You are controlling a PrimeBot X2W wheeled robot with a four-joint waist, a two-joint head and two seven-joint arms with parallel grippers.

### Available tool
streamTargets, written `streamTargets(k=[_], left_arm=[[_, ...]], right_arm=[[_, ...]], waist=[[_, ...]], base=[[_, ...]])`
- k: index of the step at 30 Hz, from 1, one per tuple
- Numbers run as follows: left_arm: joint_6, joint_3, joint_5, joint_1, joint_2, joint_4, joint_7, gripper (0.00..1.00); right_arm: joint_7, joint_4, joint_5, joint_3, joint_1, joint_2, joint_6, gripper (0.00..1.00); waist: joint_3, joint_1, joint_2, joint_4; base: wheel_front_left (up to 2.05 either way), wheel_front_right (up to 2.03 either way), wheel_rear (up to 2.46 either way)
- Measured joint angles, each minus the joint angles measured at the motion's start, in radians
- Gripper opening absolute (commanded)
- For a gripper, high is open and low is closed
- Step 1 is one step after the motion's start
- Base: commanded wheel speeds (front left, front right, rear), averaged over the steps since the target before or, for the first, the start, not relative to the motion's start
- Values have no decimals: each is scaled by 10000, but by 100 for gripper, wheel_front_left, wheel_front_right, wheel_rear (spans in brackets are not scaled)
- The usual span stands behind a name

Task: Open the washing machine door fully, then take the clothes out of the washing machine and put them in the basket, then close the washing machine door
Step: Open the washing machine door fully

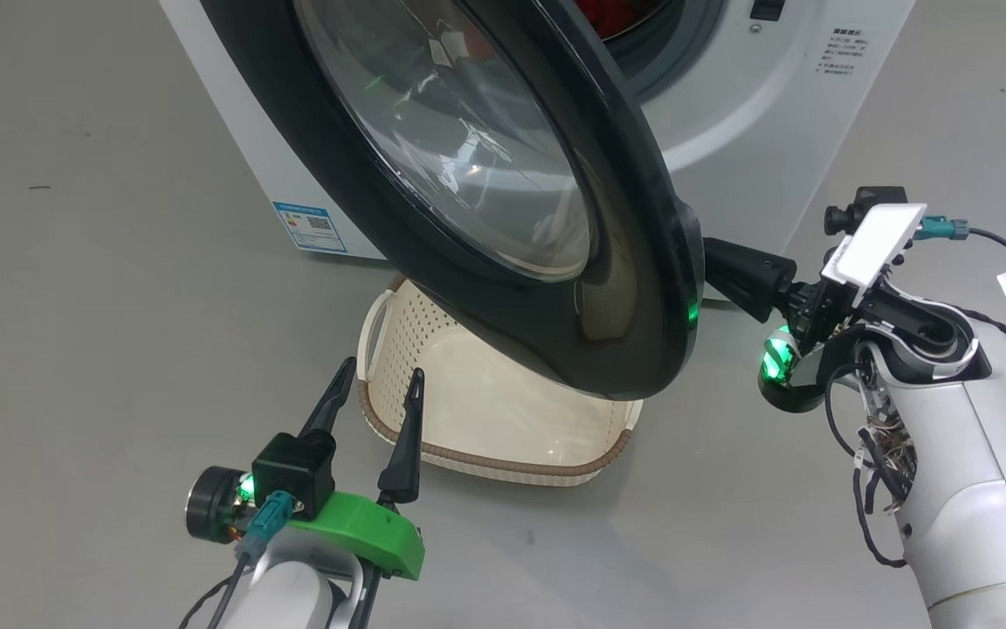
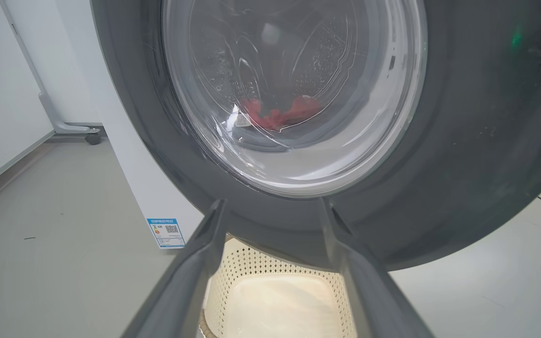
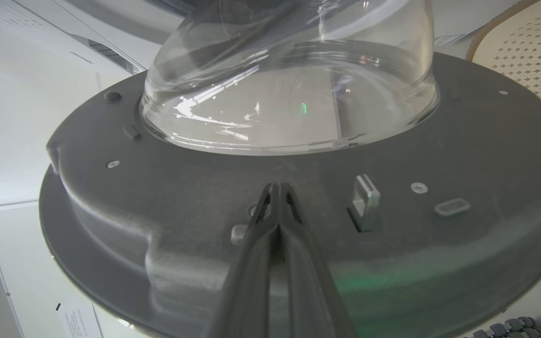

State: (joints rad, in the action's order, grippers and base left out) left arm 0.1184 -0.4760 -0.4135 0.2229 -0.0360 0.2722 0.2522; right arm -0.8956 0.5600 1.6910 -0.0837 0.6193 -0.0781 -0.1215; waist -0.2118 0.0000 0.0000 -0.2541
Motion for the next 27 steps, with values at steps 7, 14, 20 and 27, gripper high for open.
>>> streamTargets(k=[7,14,20,27], left_arm=[[2,-77,-2,-123,-6,56,0,100],[6,-71,-2,-333,-12,105,-2,100],[6,-104,0,-449,-15,151,-2,100],[6,-100,0,-503,-19,165,-2,100]], right_arm=[[27,-399,-2,-343,-570,2,0,0],[157,-796,-6,-748,-1120,117,-2,0],[362,-1166,0,-1074,-1517,150,-2,0],[568,-1674,802,-1964,-1983,140,-2,0]], waist=[[249,0,0,-257],[504,0,0,-534],[691,0,0,-776],[814,0,0,-1039]], base=[[0,0,0],[0,0,0],[0,0,0],[0,0,0]])
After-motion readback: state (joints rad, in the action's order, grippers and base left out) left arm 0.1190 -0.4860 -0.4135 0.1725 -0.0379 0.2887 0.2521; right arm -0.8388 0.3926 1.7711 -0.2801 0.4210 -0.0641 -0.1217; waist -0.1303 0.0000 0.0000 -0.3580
